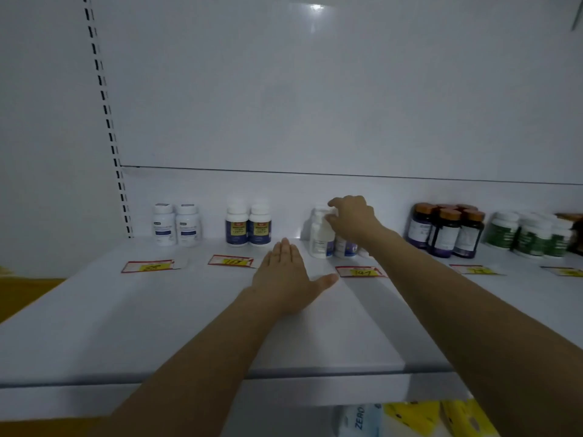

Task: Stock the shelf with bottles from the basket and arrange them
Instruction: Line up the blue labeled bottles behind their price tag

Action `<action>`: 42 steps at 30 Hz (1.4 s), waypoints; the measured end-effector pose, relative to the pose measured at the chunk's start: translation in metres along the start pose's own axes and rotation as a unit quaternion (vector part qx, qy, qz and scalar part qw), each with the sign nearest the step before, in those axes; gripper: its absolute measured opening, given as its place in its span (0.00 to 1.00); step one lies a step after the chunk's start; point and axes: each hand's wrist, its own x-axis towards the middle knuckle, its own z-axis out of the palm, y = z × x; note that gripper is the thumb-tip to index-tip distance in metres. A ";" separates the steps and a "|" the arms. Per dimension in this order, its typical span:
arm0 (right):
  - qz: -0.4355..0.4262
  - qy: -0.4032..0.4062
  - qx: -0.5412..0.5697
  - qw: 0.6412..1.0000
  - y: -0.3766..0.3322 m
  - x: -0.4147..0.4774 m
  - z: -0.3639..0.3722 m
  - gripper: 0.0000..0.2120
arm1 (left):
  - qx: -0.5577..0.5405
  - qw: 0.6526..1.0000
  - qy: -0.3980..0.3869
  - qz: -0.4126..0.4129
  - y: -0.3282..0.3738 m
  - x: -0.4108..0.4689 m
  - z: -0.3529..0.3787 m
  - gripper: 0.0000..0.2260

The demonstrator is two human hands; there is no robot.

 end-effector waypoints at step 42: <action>-0.032 -0.183 0.738 0.649 0.041 -0.025 -0.015 0.10 | -0.724 0.689 -0.025 0.017 0.028 0.010 -0.014 0.19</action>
